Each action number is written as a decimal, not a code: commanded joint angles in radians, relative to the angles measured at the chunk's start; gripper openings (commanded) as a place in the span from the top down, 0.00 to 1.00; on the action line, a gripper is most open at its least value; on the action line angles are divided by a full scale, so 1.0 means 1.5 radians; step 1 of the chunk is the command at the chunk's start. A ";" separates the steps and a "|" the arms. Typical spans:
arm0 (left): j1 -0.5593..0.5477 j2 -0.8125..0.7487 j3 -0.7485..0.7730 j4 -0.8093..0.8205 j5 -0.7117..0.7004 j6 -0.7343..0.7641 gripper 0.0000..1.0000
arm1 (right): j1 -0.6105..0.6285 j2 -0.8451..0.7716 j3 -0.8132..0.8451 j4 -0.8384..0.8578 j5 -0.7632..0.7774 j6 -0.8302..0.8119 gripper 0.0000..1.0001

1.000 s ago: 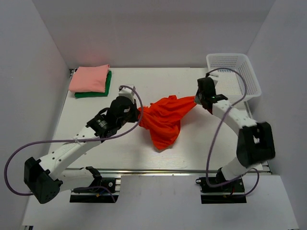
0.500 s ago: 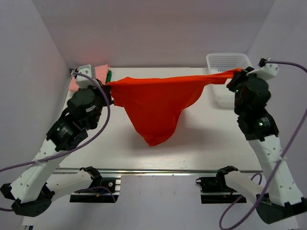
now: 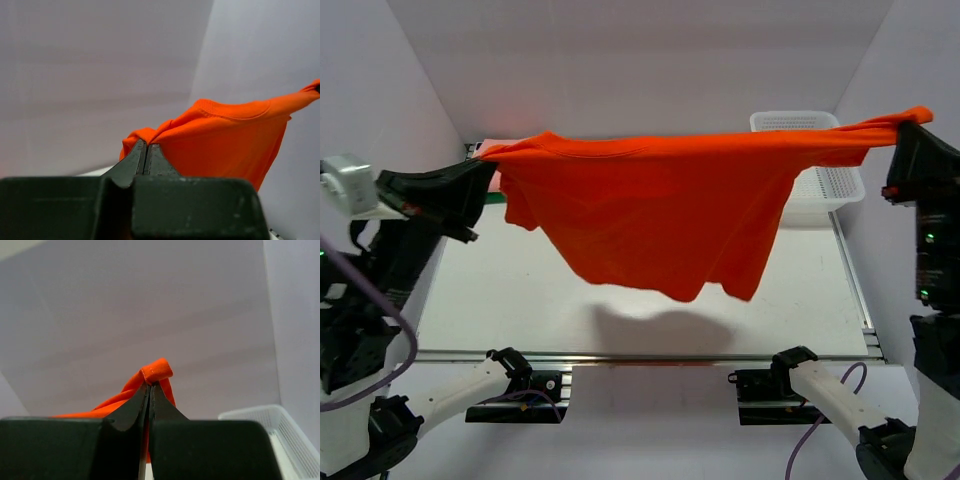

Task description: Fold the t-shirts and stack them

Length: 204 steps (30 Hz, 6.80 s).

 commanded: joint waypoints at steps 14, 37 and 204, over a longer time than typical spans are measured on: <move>0.006 0.071 -0.057 0.040 -0.161 0.050 1.00 | -0.008 0.040 -0.132 0.119 0.046 -0.054 1.00; 0.187 0.674 -0.175 -0.110 -0.455 -0.241 0.00 | -0.013 0.769 0.004 0.098 -0.065 -0.039 0.18; 0.273 0.888 -0.072 0.016 0.054 -0.127 0.27 | -0.102 0.239 -0.698 -0.016 -0.175 0.122 0.10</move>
